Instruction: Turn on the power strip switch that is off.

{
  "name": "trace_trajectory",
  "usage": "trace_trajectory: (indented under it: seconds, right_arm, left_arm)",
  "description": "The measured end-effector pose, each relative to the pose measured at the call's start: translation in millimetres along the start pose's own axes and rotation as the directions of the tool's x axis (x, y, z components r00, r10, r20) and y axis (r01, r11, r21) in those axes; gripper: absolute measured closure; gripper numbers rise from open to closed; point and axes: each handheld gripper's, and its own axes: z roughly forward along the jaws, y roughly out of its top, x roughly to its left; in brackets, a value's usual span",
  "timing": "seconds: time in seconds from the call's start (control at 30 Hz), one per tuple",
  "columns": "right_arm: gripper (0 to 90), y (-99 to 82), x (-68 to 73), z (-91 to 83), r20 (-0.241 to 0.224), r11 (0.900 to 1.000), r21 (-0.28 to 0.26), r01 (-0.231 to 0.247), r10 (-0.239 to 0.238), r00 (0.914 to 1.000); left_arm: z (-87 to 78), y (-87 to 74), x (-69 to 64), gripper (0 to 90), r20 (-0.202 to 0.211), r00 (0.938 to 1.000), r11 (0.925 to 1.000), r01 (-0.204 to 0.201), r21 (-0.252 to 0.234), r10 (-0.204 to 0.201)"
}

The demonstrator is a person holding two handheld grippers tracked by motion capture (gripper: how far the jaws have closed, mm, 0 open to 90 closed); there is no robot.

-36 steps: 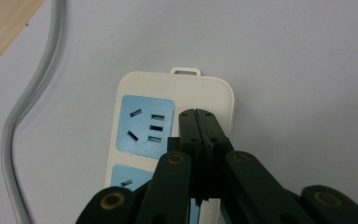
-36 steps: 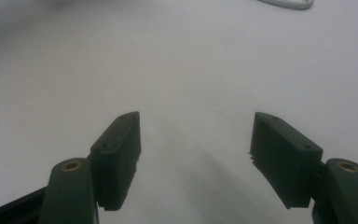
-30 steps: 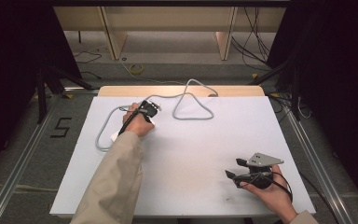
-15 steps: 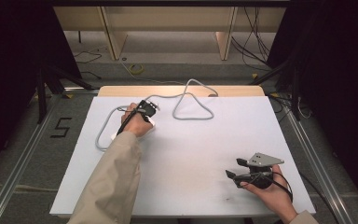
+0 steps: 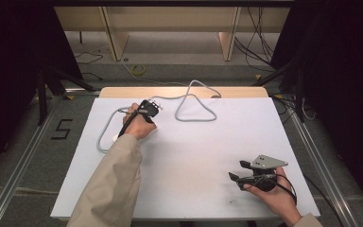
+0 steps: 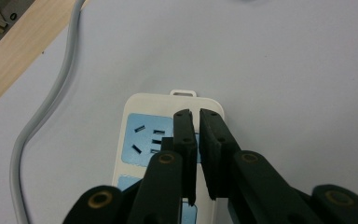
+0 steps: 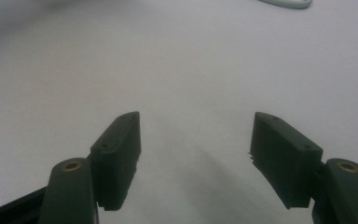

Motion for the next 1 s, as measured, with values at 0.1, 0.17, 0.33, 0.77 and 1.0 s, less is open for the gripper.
trace_trajectory:
  seconds: [0.1,0.17,0.33,0.77,1.0]
  right_arm:
    - [34.2,0.0,0.0,0.1,0.000,1.0000,0.001,0.000,0.000,1.0000]
    - [34.2,-0.1,0.0,0.1,0.000,1.0000,0.001,0.000,0.000,1.0000]
    - [34.2,-0.1,0.0,0.2,0.001,1.0000,0.002,-0.002,0.002,1.0000]
    - [34.2,-0.1,-0.3,0.1,0.003,1.0000,0.002,0.000,0.000,1.0000]
    - [34.2,-0.3,-0.5,0.1,0.003,1.0000,0.003,0.000,0.000,1.0000]
  left_arm:
    - [-5.4,-1.2,1.8,80.7,-0.001,1.0000,1.0000,-0.003,-0.008,0.002]
    - [-9.4,-2.2,2.0,79.3,-0.005,1.0000,0.9994,0.004,-0.034,-0.004]
    - [-18.7,-5.8,-1.3,75.9,0.001,1.0000,0.9970,0.003,-0.077,-0.003]
    - [-36.8,-20.7,-14.2,57.0,0.102,0.9940,0.9900,0.054,-0.130,-0.041]
    - [-48.9,-32.4,-24.3,44.0,0.141,0.9892,0.9839,0.063,-0.167,-0.040]
